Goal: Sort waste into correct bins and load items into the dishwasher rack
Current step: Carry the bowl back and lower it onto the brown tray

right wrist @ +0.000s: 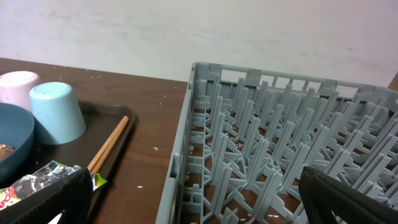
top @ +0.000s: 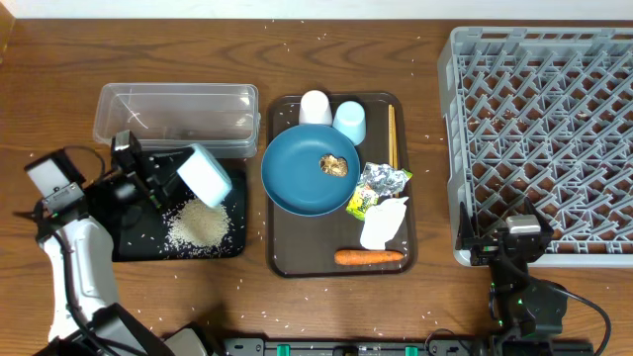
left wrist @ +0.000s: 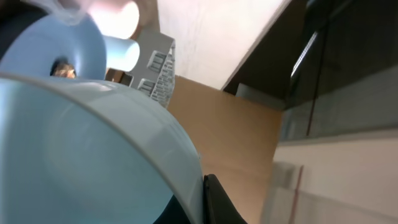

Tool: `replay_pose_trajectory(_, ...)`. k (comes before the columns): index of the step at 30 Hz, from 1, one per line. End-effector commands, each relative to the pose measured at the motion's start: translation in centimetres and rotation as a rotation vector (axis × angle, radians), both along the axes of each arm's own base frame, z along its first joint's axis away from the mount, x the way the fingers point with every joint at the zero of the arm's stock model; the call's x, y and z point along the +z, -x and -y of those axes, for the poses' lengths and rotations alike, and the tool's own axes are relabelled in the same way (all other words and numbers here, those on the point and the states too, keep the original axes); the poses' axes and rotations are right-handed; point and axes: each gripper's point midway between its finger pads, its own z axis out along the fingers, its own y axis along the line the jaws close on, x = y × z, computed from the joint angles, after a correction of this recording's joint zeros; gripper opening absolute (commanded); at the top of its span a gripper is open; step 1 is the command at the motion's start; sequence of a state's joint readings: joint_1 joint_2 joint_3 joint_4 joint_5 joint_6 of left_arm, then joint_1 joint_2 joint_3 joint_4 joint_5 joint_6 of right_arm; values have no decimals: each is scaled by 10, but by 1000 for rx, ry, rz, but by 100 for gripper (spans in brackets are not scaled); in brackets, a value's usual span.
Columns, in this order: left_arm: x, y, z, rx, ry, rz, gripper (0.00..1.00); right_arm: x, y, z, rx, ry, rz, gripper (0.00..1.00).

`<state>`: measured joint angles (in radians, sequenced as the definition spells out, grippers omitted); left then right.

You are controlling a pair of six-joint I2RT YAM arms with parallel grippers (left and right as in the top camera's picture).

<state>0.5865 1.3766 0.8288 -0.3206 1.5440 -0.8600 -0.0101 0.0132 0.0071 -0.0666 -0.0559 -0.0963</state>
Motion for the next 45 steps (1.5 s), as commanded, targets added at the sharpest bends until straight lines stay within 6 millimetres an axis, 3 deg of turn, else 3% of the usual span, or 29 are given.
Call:
replay_pose_trajectory(1, 12, 6, 8, -31, 11, 27, 6, -2, 0, 2, -8, 6, -5, 99)
replay_pose_trajectory(5, 27, 18, 32, -94, -67, 146, 6, -2, 0, 2, -8, 6, -5, 99)
replay_pose_trajectory(10, 53, 41, 76, -210, -188, 330, 6, -2, 0, 2, -8, 6, -5, 99)
replay_pose_trajectory(13, 54, 49, 100, -235, -356, 448, 6, -2, 0, 2, -8, 6, -5, 99)
replay_pose_trajectory(16, 28, 52, 112, -201, -591, 395, 6, -2, 0, 2, -8, 6, -5, 99)
replay_pose_trajectory(19, -11, 58, 104, -147, -878, 250, 6, -2, 0, 2, -8, 6, -5, 99)
replay_pose_trajectory(22, -26, 69, 110, -177, -1027, 227, 6, -2, 0, 2, -8, 6, -5, 99)
replay_pose_trajectory(30, -45, 89, 163, -341, -1150, 299, 6, -2, 0, 2, -8, 6, -5, 99)
replay_pose_trajectory(36, -84, 92, 183, -416, -1288, 220, 6, -2, 0, 2, -8, 6, -5, 99)
replay_pose_trajectory(41, -118, 91, 208, -505, -1312, 177, 6, -2, 0, 2, -8, 6, -5, 99)
replay_pose_trajectory(45, -143, 92, 216, -544, -1331, 114, 6, -2, 0, 2, -8, 6, -5, 99)
